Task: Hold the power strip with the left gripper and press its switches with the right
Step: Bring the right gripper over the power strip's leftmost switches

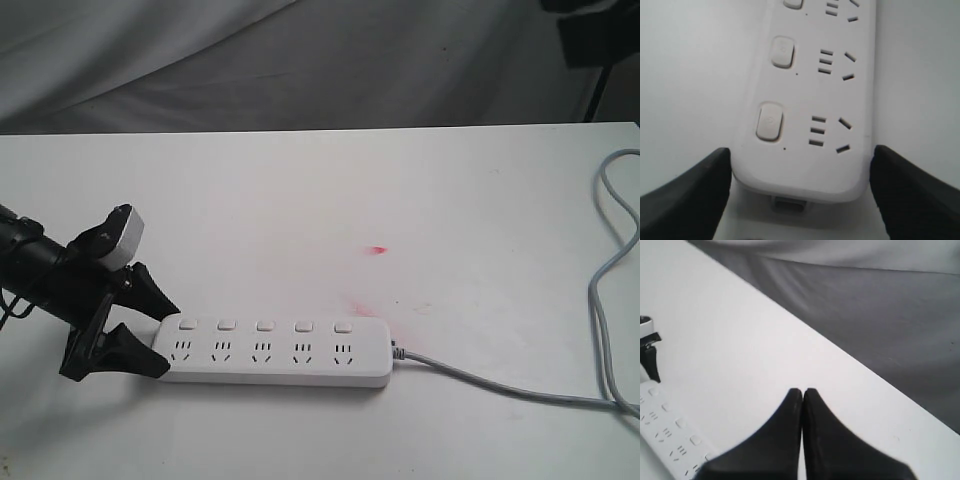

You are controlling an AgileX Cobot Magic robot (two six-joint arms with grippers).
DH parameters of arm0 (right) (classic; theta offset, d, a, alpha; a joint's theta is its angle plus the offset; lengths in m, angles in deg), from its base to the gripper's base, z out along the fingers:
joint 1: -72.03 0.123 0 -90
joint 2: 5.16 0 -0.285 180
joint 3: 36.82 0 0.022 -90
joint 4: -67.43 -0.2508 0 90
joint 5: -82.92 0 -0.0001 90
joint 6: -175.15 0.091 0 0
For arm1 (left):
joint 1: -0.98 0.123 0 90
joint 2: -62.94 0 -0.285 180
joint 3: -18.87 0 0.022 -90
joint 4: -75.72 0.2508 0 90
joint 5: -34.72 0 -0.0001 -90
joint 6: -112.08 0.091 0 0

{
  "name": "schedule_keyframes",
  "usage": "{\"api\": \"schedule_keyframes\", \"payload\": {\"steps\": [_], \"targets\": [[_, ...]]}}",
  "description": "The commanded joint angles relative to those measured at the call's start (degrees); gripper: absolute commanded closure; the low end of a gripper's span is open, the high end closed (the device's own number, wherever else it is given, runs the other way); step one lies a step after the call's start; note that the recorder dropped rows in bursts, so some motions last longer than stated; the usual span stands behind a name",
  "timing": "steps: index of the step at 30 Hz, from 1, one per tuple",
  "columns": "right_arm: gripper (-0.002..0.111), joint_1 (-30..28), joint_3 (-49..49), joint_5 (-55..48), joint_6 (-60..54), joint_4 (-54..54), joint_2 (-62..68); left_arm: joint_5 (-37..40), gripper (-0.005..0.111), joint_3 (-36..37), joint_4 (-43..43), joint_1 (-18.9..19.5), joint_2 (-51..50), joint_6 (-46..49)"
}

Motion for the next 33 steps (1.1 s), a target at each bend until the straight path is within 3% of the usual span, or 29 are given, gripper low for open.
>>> {"api": "schedule_keyframes", "payload": {"steps": [1, 5, 8, 18, 28, 30, 33], "targets": [[0.108, 0.21, 2.19, -1.32, -18.67, -11.35, 4.43, -0.58, 0.084, -0.24, 0.11, -0.28, -0.05, 0.13], [0.108, 0.21, 2.19, -1.32, -36.93, -25.72, 8.24, -0.58, 0.084, -0.24, 0.11, -0.28, -0.05, 0.13], [0.108, 0.21, 2.19, -1.44, -43.94, -31.59, 11.13, -0.58, 0.084, -0.24, 0.11, -0.28, -0.05, 0.13], [0.108, 0.21, 2.19, -1.71, -49.75, -32.95, 23.44, -0.58, 0.084, -0.24, 0.11, -0.28, -0.05, 0.13], [0.108, 0.21, 2.19, -0.68, -70.64, -47.02, 35.07, -0.58, 0.084, -0.24, 0.11, -0.28, -0.05, 0.13], [0.105, 0.21, 2.19, 0.89, -71.42, -50.12, 36.98, -0.58, 0.084, -0.24, 0.11, -0.28, -0.05, 0.13], [0.088, 0.21, 2.19, 3.63, -71.42, -51.12, 39.32, -0.58, 0.084, -0.24, 0.11, -0.28, -0.05, 0.13]]}}
